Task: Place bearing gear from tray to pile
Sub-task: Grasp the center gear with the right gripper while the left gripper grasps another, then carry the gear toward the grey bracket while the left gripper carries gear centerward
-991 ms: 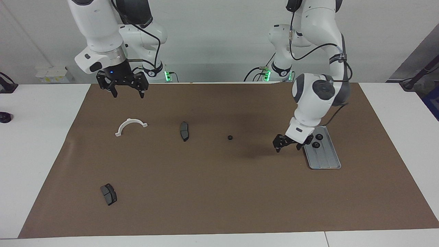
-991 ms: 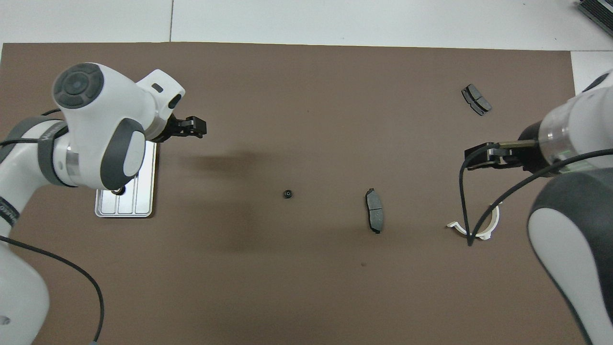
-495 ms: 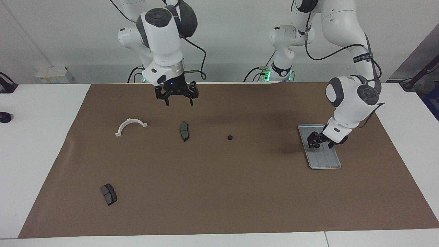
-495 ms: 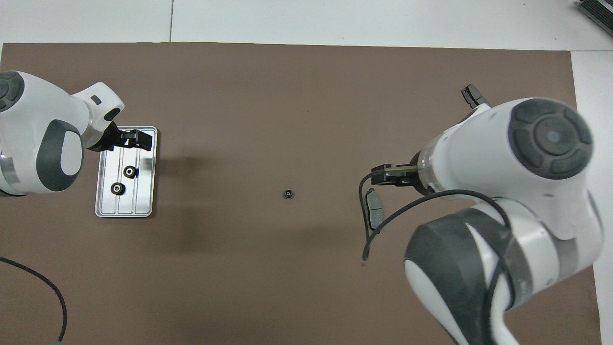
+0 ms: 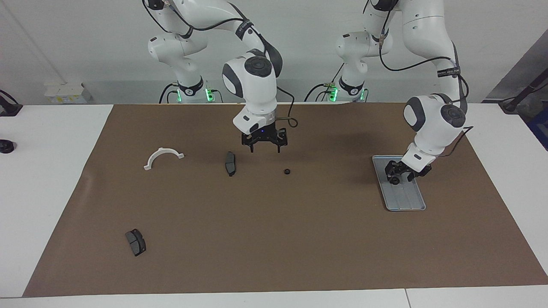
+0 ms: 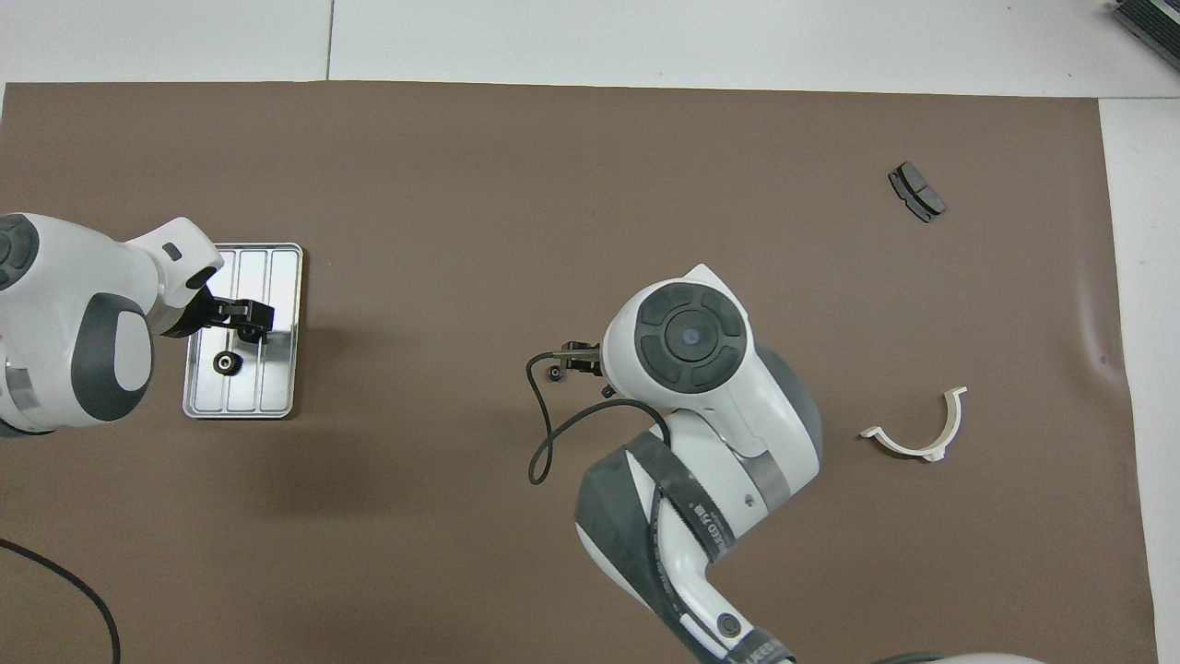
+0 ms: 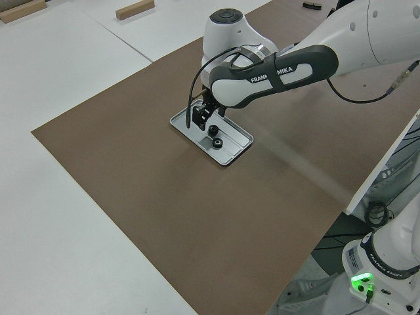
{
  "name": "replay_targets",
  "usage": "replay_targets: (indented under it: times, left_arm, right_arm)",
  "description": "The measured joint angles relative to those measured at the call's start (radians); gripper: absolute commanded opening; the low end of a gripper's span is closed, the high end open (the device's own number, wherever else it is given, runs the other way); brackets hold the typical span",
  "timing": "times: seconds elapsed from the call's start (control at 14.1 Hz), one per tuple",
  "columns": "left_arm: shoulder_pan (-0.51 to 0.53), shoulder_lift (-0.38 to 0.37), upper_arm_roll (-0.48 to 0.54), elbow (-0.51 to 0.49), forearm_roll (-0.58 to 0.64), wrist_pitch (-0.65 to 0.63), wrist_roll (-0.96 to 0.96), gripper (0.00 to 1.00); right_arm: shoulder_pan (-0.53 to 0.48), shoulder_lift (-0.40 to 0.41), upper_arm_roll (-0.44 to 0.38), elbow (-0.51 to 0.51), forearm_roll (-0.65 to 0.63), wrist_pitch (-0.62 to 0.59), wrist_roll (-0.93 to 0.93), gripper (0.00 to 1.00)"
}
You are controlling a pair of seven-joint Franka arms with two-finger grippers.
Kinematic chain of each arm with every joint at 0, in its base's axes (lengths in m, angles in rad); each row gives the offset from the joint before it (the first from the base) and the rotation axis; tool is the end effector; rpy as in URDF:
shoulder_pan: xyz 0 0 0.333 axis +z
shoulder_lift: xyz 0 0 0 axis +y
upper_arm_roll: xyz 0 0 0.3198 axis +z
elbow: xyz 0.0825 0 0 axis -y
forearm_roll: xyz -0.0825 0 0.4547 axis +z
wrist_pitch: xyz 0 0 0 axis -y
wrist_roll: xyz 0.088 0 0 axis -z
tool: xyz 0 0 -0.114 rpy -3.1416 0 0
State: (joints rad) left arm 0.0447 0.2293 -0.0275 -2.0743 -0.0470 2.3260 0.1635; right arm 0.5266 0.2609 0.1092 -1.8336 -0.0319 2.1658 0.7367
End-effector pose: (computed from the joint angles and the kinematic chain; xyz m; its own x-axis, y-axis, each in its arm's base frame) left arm 0.6367 0.0100 0.2709 0.9932 -0.1129 0.0281 -0.1139 -0.9928 0.0371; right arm 0.5604 0.4078 0.3583 0.9945 -0.0898 0.0537 -0.0871 -0.9950 -0.0493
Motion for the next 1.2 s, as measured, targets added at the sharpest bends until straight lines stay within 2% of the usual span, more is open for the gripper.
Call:
replay_targets:
  times: [0.28,0.64,0.78,0.99,1.2]
  left_arm:
    - [0.0,-0.004,0.0,-0.013,0.0,0.007,0.0,0.56]
    - [0.0,-0.004,0.0,-0.039,0.0,0.034,0.0,0.5]
    - [0.0,-0.004,0.0,-0.044,0.0,0.035,0.0,0.46]
    - [0.0,-0.004,0.0,-0.053,0.0,0.035,0.0,0.42]
    - [0.0,-0.005,0.0,-0.056,0.0,0.036,0.0,0.33]
  right_arm:
    - [0.07,0.096,-0.001,0.025,-0.082,0.057,0.102,1.0]
    - [0.092,0.245,-0.003,0.112,-0.128,0.132,0.157,0.73]
    - [0.092,0.263,-0.004,0.119,-0.13,0.141,0.157,0.68]
    - [0.095,0.263,-0.004,0.12,-0.131,0.141,0.157,0.52]
    - [0.095,0.263,-0.005,0.121,-0.131,0.144,0.157,0.52]
